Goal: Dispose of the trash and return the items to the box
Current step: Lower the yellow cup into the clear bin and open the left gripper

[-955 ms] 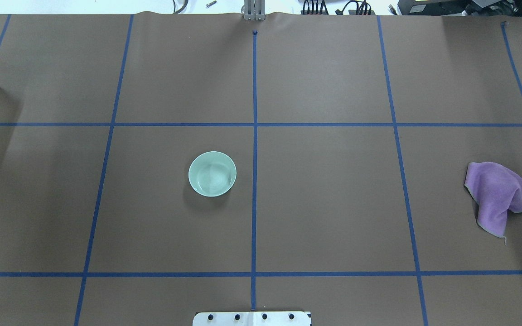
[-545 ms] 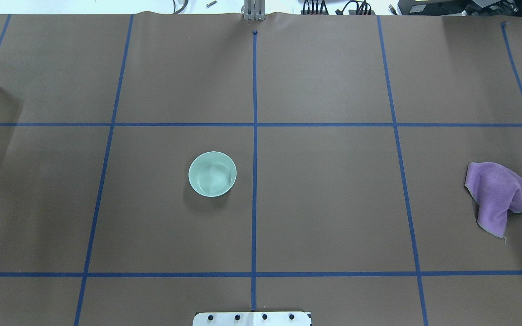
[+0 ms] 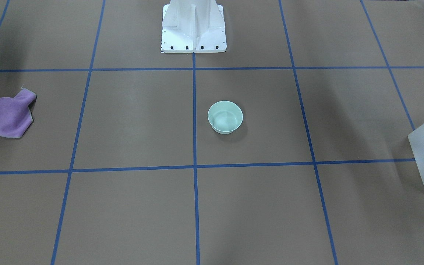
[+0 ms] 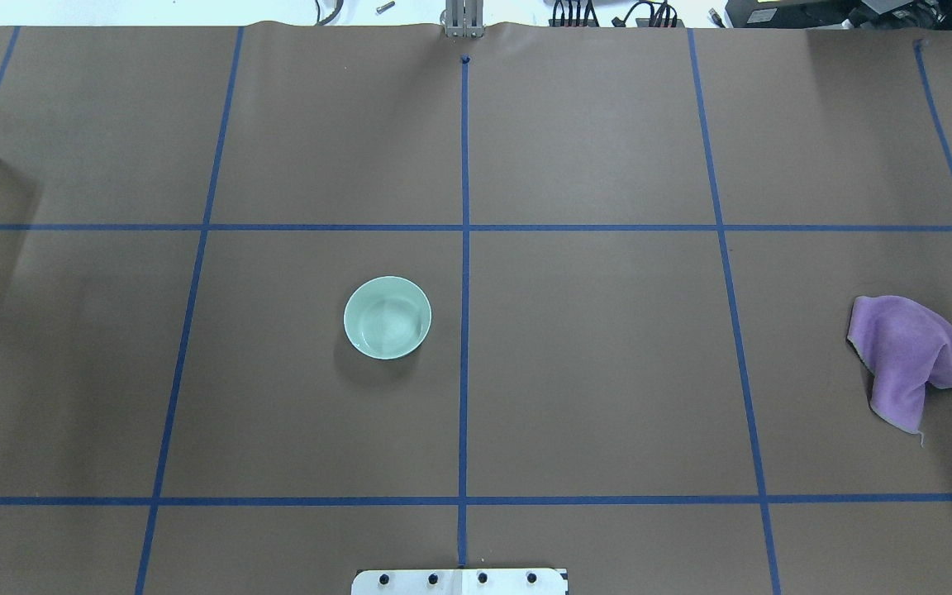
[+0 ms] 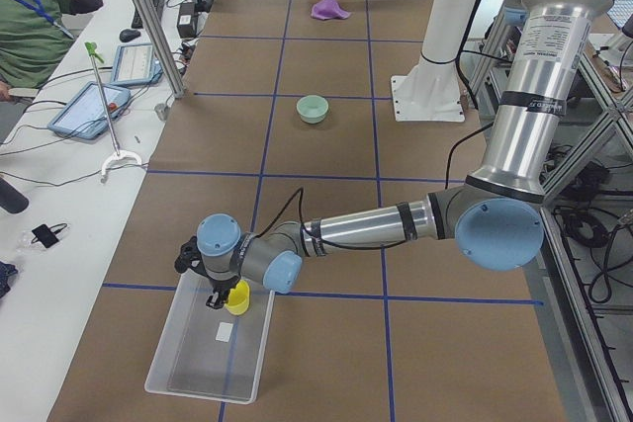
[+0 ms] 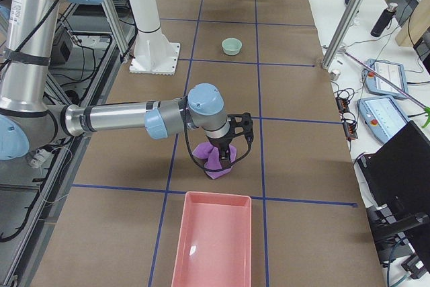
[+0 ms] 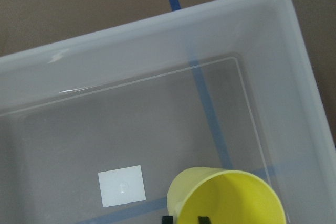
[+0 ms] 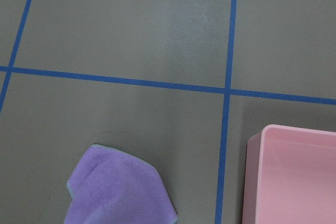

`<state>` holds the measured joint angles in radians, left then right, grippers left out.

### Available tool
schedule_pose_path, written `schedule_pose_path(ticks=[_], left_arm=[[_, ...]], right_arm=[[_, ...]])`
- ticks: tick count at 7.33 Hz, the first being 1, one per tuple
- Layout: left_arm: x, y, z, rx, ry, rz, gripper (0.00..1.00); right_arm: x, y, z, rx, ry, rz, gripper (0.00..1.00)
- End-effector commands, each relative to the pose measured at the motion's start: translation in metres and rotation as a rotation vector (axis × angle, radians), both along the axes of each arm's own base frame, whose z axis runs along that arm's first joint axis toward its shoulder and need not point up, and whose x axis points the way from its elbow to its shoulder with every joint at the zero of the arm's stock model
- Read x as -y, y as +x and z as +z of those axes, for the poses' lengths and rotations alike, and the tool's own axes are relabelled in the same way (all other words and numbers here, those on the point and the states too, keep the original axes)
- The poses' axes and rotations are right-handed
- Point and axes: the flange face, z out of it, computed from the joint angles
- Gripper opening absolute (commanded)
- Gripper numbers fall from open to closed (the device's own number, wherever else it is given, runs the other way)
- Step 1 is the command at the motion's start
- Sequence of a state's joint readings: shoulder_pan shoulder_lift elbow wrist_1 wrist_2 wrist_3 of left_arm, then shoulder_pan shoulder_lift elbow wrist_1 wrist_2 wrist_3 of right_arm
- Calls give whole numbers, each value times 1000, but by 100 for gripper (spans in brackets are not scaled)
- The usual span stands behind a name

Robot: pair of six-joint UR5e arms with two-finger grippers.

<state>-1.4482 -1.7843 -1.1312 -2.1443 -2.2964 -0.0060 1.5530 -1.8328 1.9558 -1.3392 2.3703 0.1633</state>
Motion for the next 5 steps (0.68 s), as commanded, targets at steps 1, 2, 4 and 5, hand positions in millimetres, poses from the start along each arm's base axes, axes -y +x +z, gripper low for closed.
schedule_pose_path(ticks=[1, 2, 4, 5], left_arm=[[17, -26, -84, -33, -24, -46, 99], [13, -26, -142, -40, -59, -62, 99], [-27, 31, -250, -141, -173, -217, 99], [-51, 92, -290, -180, -212, -204, 99]], right_arm=[[0, -1, 0, 2, -2, -1, 100], [0, -2, 0, 3, -2, -3, 100], [1, -4, -1, 8, -7, -4, 100], [2, -7, -3, 16, -27, 11, 100]])
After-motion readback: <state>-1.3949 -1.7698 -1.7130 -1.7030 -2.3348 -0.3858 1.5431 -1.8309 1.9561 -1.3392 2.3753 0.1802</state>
